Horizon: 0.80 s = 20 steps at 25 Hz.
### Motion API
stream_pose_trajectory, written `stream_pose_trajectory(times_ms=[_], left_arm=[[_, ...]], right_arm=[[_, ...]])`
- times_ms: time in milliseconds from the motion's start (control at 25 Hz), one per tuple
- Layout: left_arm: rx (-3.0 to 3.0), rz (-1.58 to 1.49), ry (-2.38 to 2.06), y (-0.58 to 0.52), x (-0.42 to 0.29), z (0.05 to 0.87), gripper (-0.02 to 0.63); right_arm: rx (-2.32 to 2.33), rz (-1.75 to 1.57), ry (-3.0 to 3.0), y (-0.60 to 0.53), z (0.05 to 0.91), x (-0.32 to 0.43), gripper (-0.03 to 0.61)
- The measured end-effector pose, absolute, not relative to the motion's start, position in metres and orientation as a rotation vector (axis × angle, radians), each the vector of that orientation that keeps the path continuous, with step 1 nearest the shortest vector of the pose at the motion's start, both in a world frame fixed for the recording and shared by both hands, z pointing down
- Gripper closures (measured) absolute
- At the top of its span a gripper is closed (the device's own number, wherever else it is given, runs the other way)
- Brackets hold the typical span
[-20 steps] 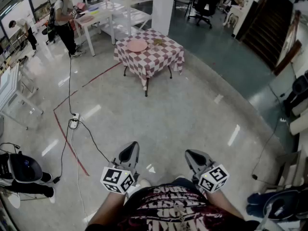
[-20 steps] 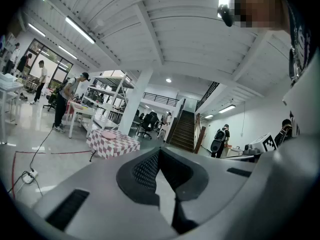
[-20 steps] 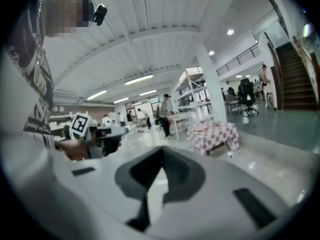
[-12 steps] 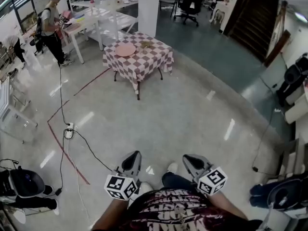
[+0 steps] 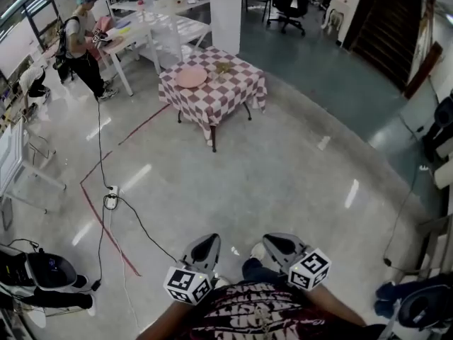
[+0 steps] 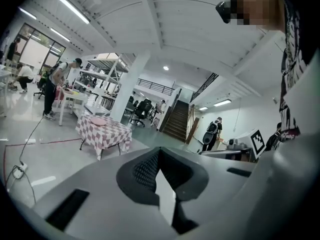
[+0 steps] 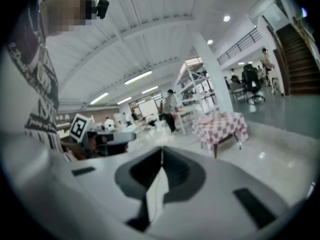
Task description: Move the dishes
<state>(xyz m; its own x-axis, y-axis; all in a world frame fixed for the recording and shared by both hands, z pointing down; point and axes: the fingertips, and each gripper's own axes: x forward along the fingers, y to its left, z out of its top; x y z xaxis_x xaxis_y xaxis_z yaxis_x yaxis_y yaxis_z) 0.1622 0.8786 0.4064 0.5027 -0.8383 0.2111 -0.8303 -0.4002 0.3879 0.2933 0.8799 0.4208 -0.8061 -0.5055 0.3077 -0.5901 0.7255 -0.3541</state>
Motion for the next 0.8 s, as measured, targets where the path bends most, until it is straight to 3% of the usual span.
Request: stream_pose_trajectory(times_ms=[800], left_arm=[[2.331,0.022,-1.610,0.733,0.243,0.379,0.584]], right_arm=[[0.728,0.398,-2.860,0.725,0.398,0.364,0.543]])
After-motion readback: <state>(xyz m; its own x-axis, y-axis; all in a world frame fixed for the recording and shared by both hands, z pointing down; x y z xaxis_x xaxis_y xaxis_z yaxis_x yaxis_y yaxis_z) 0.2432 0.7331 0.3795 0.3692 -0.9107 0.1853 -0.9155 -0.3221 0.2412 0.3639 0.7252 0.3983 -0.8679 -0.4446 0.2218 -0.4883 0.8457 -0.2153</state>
